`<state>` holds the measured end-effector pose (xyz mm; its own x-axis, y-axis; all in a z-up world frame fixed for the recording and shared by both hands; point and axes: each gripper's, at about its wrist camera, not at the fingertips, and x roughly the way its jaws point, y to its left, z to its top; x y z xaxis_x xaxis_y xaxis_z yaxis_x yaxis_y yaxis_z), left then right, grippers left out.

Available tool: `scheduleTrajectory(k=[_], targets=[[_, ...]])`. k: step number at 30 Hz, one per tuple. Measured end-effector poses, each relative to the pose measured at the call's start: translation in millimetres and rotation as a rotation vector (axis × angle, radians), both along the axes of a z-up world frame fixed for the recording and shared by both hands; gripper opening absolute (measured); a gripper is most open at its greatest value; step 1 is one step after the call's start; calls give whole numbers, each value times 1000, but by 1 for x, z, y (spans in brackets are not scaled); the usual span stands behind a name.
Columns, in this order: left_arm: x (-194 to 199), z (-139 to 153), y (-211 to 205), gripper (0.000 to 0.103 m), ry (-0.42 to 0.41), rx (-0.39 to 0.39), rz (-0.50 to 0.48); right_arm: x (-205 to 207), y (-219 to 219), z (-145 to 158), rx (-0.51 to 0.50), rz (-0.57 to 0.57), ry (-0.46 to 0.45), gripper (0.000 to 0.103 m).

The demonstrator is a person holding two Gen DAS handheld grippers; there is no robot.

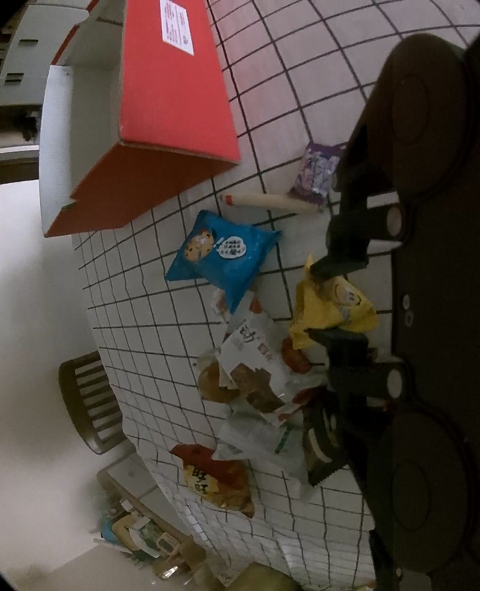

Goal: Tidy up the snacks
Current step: 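Grasp the orange-brown bag with the left gripper while the right grasps the yellow wrapper, then carry both snacks over the red box and lower them inside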

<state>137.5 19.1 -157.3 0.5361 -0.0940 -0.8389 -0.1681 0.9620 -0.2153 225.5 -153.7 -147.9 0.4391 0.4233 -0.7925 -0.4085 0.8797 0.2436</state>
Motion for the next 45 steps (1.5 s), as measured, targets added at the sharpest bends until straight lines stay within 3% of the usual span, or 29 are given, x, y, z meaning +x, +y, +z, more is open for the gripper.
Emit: scheduleTrajectory(k=[10, 17, 25, 30, 37, 45], targets=[[-30, 17, 5, 72, -10, -45, -32, -34, -17, 22, -1, -56, -34, 27], [-46, 53, 1, 72, -83, -45, -84, -66, -29, 58, 8, -72, -86, 27], [-42, 101, -7, 72, -196, -9, -128, -88, -40, 109, 27, -91, -207, 27], [-24, 129, -16, 72, -260, 13, -152, -81, -49, 133, 8, -84, -281, 27], [26, 158, -45, 72, -324, 40, -150, -40, -79, 158, -13, -62, -350, 27], [108, 162, -103, 72, -314, 50, -138, 27, -124, 159, -42, -25, -369, 27]])
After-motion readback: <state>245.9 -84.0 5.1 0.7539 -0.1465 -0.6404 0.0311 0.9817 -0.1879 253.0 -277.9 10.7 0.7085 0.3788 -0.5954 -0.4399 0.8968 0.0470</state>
